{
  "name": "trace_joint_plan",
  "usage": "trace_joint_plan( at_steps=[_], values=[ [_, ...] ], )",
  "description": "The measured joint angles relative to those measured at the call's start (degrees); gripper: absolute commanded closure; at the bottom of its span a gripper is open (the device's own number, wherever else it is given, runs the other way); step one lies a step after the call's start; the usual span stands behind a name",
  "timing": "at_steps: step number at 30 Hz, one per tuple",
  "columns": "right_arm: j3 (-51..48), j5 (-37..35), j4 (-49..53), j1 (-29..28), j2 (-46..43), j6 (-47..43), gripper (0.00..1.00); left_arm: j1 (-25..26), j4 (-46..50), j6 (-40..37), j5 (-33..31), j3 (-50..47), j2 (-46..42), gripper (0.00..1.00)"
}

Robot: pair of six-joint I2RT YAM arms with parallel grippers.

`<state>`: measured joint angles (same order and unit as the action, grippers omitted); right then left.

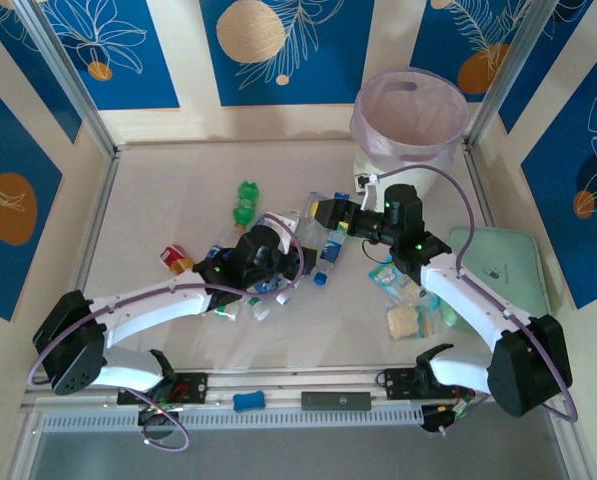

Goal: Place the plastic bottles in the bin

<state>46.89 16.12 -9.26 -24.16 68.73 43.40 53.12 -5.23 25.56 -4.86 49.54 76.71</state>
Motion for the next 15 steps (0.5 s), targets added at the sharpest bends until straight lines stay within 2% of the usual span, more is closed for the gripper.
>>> trace_joint_plan(
  at_steps=[11, 14, 15],
  values=[
    [0.98, 3.80, -2.78, -1.03, 5.25, -0.15, 0.44, -0.04, -1.20, 0.04, 2.05, -1.31, 0.02, 0.57],
    [1.03, 3.87, -3.19, -1.01, 5.40, -0.22, 0.50, -0.09, -1.22, -0.02, 2.03, -1.31, 0.02, 0.50],
    [1.03, 3.85, -3.19, -1.03, 5.40, -0.31, 0.51, -0.09, -1.22, -0.13, 2.03, -1.31, 0.02, 0.41]
  ],
)
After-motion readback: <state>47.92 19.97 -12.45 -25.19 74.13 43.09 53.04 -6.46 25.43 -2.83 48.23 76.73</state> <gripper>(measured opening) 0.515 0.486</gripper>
